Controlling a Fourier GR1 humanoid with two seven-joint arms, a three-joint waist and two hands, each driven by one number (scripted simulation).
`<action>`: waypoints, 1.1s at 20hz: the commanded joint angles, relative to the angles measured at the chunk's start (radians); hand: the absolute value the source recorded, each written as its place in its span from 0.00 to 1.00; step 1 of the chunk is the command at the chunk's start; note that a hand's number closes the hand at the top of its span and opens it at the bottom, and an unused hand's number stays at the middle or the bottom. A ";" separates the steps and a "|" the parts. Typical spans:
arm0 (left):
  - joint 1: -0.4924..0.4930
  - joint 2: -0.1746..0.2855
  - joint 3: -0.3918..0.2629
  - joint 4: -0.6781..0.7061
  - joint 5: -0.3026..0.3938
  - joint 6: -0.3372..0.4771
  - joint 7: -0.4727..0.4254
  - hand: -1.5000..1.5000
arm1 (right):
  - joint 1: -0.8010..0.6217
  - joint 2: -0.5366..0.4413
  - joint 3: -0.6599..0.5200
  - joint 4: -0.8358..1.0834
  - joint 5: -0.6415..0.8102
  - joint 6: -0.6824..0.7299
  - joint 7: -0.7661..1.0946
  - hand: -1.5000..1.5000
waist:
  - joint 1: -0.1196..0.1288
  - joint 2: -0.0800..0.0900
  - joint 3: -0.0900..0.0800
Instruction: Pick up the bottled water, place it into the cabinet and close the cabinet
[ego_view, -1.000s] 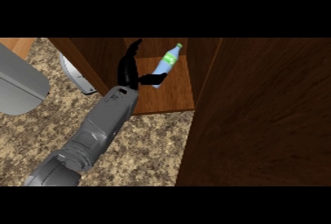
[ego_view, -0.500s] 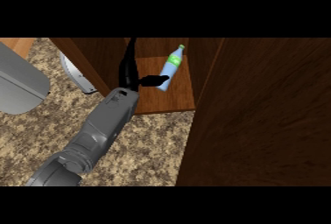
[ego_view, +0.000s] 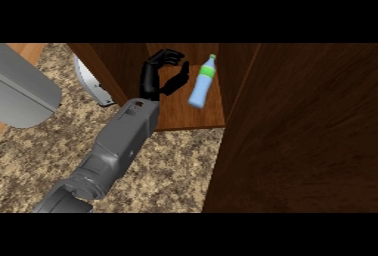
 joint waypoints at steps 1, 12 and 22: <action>0.020 -0.004 0.020 -0.026 0.039 -0.129 -0.061 1.00 | 0.037 -0.011 0.049 -0.056 0.048 -0.001 0.003 0.00 | 0.007 -0.006 0.001; 0.123 -0.004 -0.094 -0.195 0.184 -0.437 0.037 1.00 | -0.006 -0.059 -0.050 -0.106 0.041 -0.024 0.110 0.00 | 0.054 -0.025 0.002; 0.427 0.010 -0.182 -0.554 0.237 -0.471 0.087 1.00 | 0.033 -0.102 -0.036 -0.132 0.059 -0.057 0.089 0.00 | 0.099 -0.039 0.002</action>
